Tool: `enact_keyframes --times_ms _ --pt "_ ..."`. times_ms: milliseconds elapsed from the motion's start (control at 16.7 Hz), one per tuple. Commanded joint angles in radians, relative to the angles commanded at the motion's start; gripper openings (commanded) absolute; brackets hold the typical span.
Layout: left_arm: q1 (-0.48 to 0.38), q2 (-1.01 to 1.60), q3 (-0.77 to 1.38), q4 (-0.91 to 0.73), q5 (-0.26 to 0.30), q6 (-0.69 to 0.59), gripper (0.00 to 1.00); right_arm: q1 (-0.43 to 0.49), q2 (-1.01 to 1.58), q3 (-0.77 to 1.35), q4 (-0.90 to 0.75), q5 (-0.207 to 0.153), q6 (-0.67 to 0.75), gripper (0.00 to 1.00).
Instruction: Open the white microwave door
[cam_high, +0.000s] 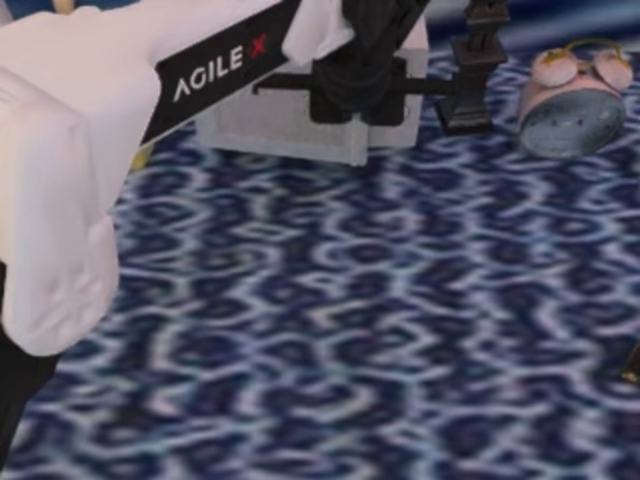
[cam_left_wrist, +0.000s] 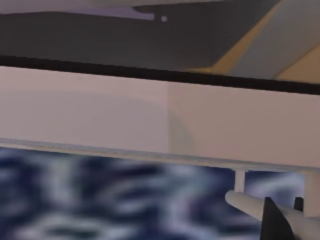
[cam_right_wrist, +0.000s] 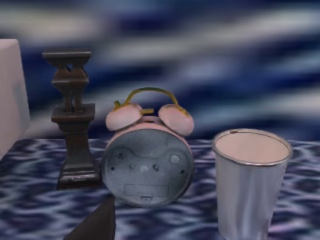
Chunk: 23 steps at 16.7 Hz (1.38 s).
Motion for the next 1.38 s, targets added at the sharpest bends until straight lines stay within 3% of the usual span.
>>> enact_keyframes --times_ms 1380 --pt "-0.001 -0.034 -0.058 0.033 0.016 0.026 0.0 0.0 0.0 0.0 0.0 0.0 0.0 1.0"
